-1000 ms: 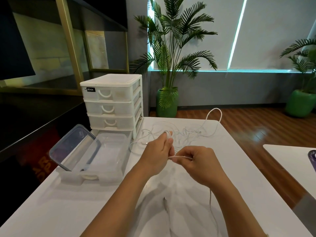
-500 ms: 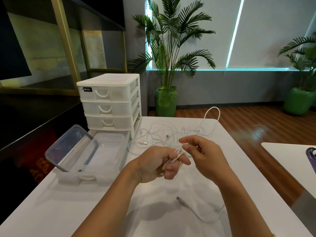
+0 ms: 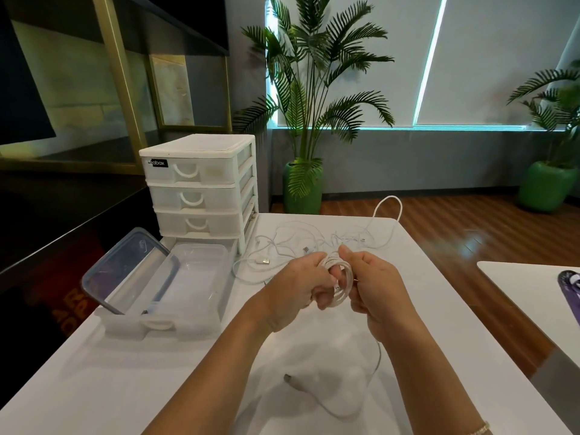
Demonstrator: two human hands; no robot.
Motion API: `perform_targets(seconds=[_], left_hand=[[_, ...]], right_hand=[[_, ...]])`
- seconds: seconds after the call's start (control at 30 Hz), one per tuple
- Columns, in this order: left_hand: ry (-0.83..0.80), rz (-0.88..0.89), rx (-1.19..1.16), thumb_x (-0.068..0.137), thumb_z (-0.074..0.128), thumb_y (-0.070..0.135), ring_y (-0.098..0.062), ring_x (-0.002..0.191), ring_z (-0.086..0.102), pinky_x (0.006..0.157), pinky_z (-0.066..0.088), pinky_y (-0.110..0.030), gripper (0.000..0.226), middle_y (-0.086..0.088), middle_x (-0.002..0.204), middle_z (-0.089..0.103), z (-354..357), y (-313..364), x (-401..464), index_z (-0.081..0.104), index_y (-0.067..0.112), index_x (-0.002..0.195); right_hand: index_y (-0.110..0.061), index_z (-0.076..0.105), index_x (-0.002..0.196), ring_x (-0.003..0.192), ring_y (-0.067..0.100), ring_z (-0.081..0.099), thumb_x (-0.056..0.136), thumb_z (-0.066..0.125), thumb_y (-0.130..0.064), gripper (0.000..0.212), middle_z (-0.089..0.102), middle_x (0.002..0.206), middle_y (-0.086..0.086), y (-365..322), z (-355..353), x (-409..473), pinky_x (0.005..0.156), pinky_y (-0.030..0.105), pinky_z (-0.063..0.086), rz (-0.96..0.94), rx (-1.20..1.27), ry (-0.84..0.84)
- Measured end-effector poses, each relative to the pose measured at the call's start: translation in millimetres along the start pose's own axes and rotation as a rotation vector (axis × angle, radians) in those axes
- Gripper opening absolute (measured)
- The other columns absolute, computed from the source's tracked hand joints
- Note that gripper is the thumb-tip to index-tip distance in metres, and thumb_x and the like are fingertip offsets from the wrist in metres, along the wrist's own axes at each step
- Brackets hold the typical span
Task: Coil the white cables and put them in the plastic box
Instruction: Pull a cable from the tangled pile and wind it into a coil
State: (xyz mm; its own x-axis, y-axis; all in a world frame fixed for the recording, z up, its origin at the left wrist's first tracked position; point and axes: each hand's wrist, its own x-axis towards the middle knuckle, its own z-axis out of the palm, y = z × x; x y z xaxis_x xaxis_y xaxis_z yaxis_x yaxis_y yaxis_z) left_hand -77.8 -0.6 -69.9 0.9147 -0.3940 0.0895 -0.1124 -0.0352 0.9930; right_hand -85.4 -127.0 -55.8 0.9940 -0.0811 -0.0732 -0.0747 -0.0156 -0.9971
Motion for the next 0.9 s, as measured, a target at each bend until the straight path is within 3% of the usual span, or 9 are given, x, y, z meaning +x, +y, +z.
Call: perform_targets(seconds=[0.13,0.23,0.37,0.43,0.53,0.7,0.9], left_hand=[[0.215,0.052,0.168,0.071,0.046,0.031,-0.011,0.065,0.051,0.058,0.043,-0.023,0.022,-0.002,0.080,0.056,13,-5,5,0.049,0.024,0.091],[0.292,0.117,0.224,0.082,0.050,0.032,-0.014,0.076,0.057,0.062,0.049,-0.021,0.028,-0.003,0.095,0.059,20,-8,5,0.042,0.028,0.109],[0.403,0.141,0.351,0.094,0.049,0.025,-0.016,0.096,0.060,0.079,0.056,-0.027,0.014,0.005,0.106,0.057,24,-6,3,0.046,0.028,0.107],[0.436,0.120,0.336,0.093,0.049,0.028,-0.015,0.089,0.059,0.074,0.054,-0.026,0.009,0.004,0.099,0.057,23,-5,3,0.049,0.025,0.101],[0.443,0.059,0.185,0.093,0.051,0.029,-0.015,0.078,0.053,0.068,0.047,-0.026,0.005,-0.002,0.088,0.058,23,-4,5,0.050,0.025,0.089],[0.453,-0.017,-0.097,0.091,0.055,0.021,-0.011,0.056,0.041,0.056,0.040,-0.025,0.014,-0.004,0.068,0.049,19,0,5,0.050,0.018,0.079],[0.404,-0.055,-0.328,0.089,0.056,0.007,-0.010,0.045,0.040,0.047,0.037,-0.021,0.018,0.000,0.054,0.054,15,8,3,0.053,0.010,0.071]], right_hand=[[-0.010,0.065,0.075,0.041,0.007,0.037,0.090,0.056,-0.035,0.030,0.059,0.061,0.003,2,0,2,0.038,0.018,0.028,0.034,0.013,0.067],[-0.012,0.063,0.068,0.036,0.006,0.033,0.090,0.058,-0.028,0.028,0.055,0.054,0.001,3,0,3,0.037,0.019,0.026,0.051,0.039,0.078],[-0.011,0.066,0.069,0.031,0.004,0.033,0.085,0.057,-0.014,0.019,0.053,0.044,-0.004,5,-2,5,0.036,0.019,0.026,0.032,0.032,0.073],[-0.009,0.069,0.083,0.036,0.006,0.037,0.086,0.056,-0.016,0.015,0.058,0.055,0.000,5,-1,6,0.036,0.019,0.028,0.011,0.024,0.063],[-0.010,0.064,0.095,0.048,0.009,0.041,0.090,0.056,-0.034,0.026,0.058,0.069,0.004,4,-1,7,0.041,0.019,0.032,-0.019,0.026,0.036],[-0.014,0.063,0.098,0.055,0.008,0.045,0.083,0.065,-0.032,0.023,0.057,0.072,0.001,5,-3,4,0.049,0.020,0.035,-0.115,-0.027,-0.070],[-0.016,0.061,0.093,0.052,0.005,0.047,0.085,0.062,-0.029,0.015,0.059,0.070,-0.003,6,-4,4,0.044,0.015,0.036,-0.181,-0.042,-0.061]])
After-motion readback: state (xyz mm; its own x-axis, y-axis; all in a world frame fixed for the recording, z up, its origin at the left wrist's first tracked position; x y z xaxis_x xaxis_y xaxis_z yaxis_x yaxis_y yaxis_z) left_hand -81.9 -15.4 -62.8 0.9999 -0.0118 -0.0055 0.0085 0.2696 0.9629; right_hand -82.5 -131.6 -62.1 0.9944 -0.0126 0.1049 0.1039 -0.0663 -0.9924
